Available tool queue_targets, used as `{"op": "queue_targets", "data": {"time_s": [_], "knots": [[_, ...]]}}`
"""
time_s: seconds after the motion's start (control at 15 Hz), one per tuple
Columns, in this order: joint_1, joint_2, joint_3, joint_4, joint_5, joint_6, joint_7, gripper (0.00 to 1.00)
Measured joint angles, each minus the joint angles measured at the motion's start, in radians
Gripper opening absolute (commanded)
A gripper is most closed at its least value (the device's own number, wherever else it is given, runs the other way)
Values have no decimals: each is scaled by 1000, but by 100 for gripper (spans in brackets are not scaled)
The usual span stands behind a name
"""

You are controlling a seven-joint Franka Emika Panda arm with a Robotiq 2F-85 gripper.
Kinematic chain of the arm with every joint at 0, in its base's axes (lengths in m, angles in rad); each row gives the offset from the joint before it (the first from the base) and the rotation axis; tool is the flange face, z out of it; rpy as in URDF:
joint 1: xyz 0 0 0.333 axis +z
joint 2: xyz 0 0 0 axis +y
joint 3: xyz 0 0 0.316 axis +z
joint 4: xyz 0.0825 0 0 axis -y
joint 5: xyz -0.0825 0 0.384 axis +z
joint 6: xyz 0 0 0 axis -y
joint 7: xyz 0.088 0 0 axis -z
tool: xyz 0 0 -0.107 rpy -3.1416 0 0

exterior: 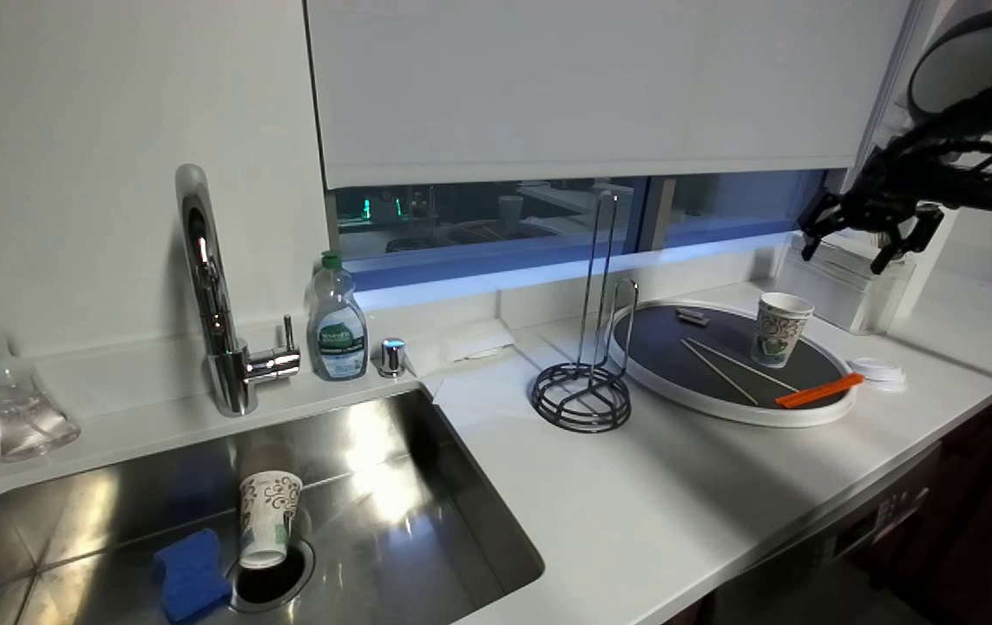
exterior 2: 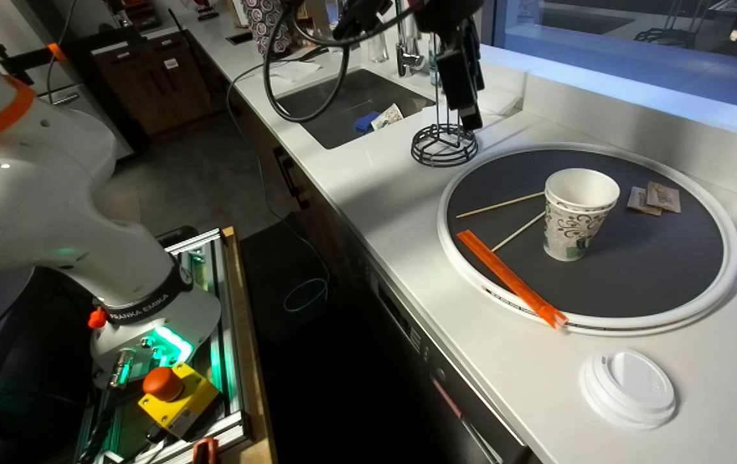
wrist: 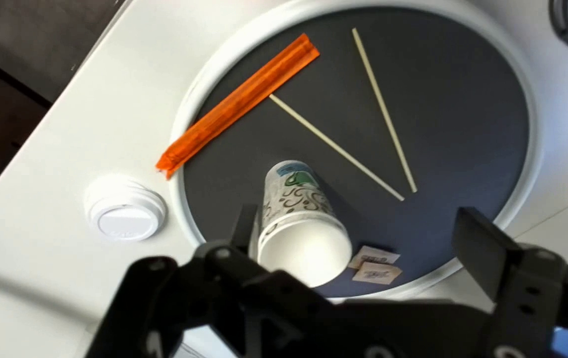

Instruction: Remove the paper cup from the other paper cup and put it on the tray

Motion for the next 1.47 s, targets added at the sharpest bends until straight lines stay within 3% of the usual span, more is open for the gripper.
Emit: {"op": "queue_targets", "data": {"time_s": [0.2,0.93,1.33,1.47], "knots": [[-18,101,-25,45,-22,53,92,100],[11,364,-100,255,37,80,94,97],[25,424,-120,301,82,80,90,79],[27,436,-125,306,89,80,90,79]]}}
